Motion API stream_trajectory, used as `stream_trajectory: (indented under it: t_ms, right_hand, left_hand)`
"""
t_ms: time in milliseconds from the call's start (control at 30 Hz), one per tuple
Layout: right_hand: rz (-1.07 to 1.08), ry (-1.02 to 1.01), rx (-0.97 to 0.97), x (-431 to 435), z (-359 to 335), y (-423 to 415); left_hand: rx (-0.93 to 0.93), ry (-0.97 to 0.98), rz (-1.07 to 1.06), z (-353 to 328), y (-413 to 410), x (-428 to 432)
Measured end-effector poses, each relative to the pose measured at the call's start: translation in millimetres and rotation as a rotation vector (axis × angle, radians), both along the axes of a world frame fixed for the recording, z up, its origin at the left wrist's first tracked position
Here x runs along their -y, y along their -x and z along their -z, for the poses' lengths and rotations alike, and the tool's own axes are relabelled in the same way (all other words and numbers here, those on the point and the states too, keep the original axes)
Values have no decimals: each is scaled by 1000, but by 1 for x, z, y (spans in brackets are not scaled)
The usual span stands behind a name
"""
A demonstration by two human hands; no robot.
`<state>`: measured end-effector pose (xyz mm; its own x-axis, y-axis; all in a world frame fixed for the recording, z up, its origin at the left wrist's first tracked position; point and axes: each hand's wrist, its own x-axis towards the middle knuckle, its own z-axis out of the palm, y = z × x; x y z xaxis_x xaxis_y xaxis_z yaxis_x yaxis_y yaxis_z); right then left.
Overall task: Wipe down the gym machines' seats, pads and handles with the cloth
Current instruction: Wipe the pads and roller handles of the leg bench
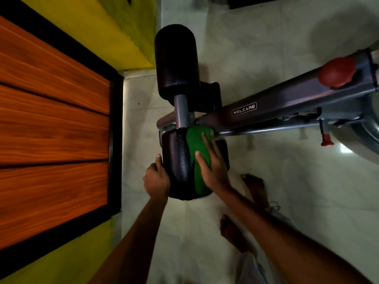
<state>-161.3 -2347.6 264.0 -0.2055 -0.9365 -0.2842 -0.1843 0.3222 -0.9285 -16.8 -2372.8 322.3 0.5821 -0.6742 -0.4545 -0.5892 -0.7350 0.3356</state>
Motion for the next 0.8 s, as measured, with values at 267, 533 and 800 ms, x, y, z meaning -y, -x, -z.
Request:
stream_trajectory:
  t_ms: [267,533,800]
  right_hand:
    - [120,-190,239,-45,-7,-6]
    - [131,-237,276,15,11,11]
    - [150,-242,313,-18,-15,0]
  left_hand:
    - [-305,-67,-181,-10,28,-6]
    - [-742,-141,-359,15,2,4]
    - [-599,-69,-350,52,-31,1]
